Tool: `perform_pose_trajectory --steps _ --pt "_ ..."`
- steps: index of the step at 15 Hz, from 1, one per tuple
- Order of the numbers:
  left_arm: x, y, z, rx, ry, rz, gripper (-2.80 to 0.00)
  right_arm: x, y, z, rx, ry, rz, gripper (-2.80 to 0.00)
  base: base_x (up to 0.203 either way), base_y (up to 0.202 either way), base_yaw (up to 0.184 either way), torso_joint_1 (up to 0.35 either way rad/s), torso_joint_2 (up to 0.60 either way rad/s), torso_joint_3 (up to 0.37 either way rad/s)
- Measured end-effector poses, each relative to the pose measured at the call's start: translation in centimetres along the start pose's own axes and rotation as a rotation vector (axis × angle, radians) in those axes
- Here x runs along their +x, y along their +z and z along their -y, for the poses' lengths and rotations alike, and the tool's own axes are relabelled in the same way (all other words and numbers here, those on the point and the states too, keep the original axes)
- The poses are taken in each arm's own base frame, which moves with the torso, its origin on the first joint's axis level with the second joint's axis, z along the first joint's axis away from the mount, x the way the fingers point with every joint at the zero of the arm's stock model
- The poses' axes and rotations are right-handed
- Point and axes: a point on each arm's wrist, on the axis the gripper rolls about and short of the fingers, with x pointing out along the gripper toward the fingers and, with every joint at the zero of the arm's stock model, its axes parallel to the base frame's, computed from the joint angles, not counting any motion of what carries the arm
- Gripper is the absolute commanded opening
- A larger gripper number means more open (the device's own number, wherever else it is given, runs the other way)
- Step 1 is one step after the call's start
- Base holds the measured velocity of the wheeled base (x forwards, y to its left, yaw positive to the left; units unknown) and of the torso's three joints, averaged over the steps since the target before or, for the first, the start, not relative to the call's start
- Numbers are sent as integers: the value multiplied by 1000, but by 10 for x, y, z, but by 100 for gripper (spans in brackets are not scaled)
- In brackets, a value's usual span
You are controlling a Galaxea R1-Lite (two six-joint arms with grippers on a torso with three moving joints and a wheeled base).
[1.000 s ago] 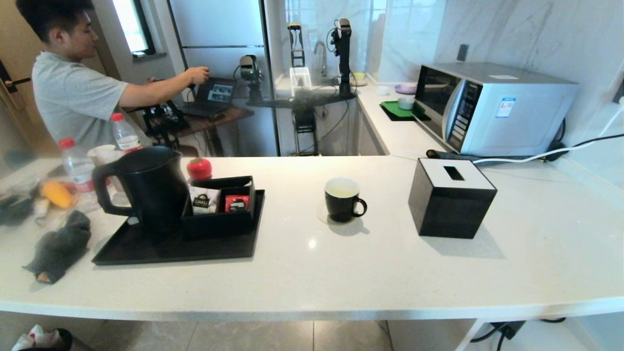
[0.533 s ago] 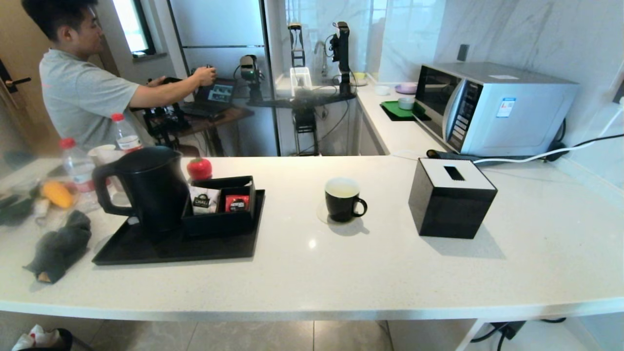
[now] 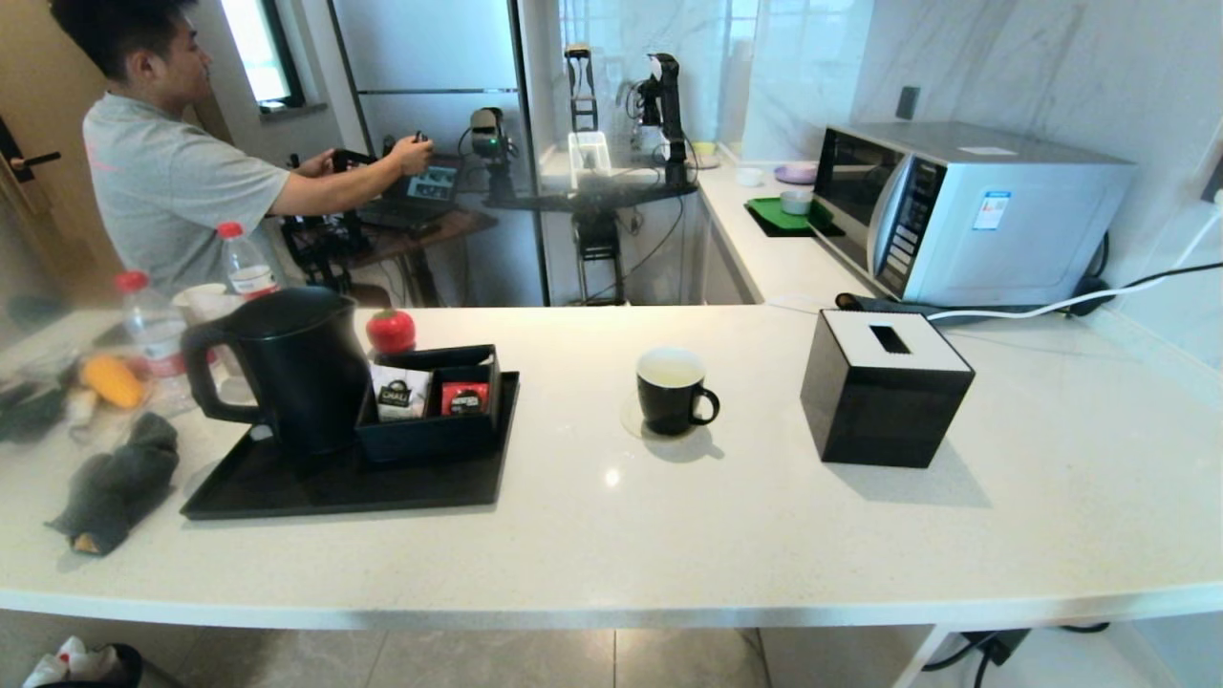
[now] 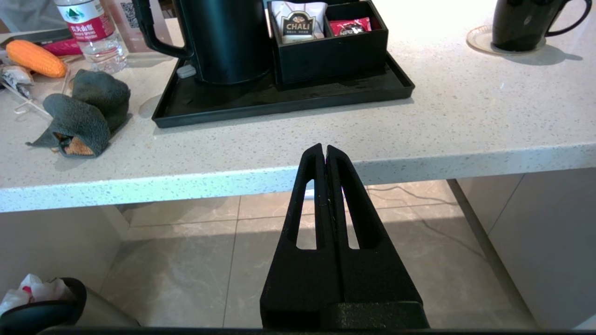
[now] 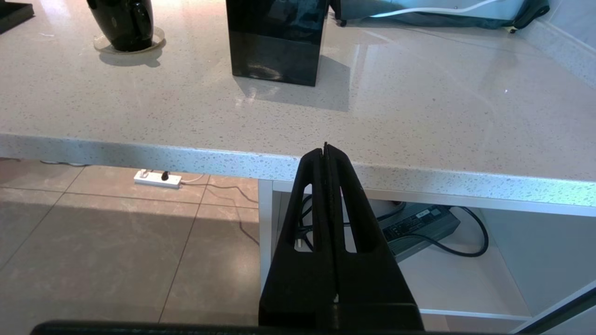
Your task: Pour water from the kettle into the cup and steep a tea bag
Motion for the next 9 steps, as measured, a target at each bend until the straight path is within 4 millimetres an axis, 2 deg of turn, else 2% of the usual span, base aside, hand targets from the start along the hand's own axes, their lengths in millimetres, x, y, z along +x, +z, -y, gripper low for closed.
perform_pose_trajectory --steps 9 --pt "0 0 0 -1 0 0 -280 0 0 0 -4 0 2 -280 0 0 0 0 0 0"
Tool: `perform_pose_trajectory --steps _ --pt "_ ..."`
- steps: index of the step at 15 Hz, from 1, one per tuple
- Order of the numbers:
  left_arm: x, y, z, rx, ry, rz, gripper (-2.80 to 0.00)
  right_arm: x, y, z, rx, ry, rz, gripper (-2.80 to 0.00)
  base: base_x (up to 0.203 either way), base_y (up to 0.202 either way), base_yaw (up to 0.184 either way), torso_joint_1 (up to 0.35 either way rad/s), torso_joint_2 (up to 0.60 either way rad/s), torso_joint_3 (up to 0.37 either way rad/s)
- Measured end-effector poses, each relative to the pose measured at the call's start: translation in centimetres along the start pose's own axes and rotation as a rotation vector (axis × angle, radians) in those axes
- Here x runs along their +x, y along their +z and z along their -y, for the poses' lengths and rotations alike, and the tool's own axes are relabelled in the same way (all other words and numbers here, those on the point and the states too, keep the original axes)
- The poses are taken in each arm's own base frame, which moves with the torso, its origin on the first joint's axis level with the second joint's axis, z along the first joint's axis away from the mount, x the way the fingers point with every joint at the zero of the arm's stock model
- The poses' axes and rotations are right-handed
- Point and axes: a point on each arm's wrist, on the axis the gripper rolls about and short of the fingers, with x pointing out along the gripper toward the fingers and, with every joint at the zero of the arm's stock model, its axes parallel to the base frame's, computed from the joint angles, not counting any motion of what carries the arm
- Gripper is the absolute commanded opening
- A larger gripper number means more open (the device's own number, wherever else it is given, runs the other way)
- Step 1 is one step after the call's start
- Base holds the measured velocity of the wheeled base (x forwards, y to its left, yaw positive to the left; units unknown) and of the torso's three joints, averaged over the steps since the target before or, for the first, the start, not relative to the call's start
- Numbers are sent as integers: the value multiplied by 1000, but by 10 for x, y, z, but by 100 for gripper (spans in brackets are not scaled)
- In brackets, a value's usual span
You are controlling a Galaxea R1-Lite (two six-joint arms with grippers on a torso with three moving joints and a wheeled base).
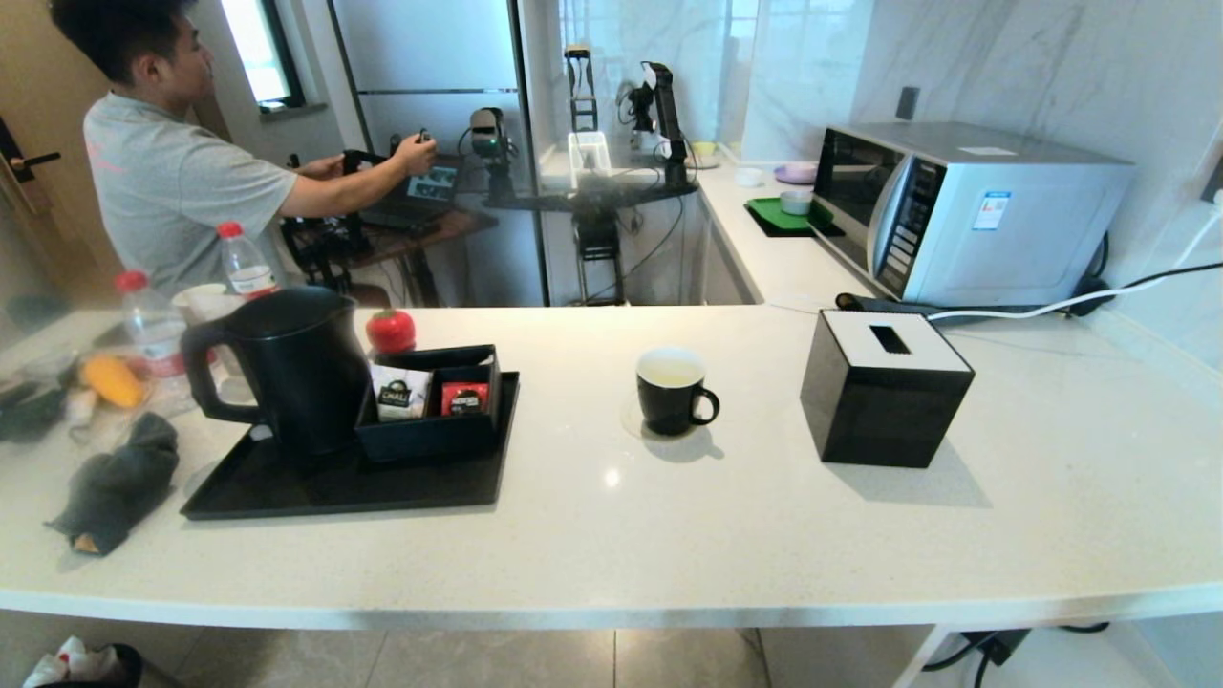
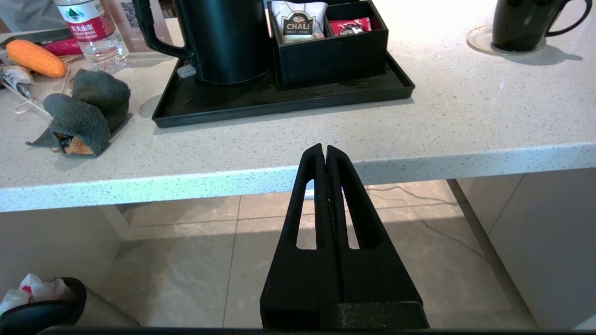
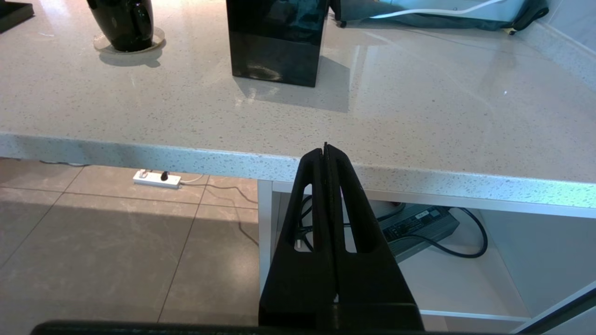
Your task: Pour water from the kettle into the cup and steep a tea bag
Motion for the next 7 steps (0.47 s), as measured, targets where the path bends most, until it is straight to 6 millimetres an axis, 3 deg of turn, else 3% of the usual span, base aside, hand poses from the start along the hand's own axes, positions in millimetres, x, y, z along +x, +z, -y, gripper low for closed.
perform_pose_trajectory --steps 7 --pt "0 0 0 0 0 0 -280 0 0 0 14 0 0 -280 0 0 0 0 0 0"
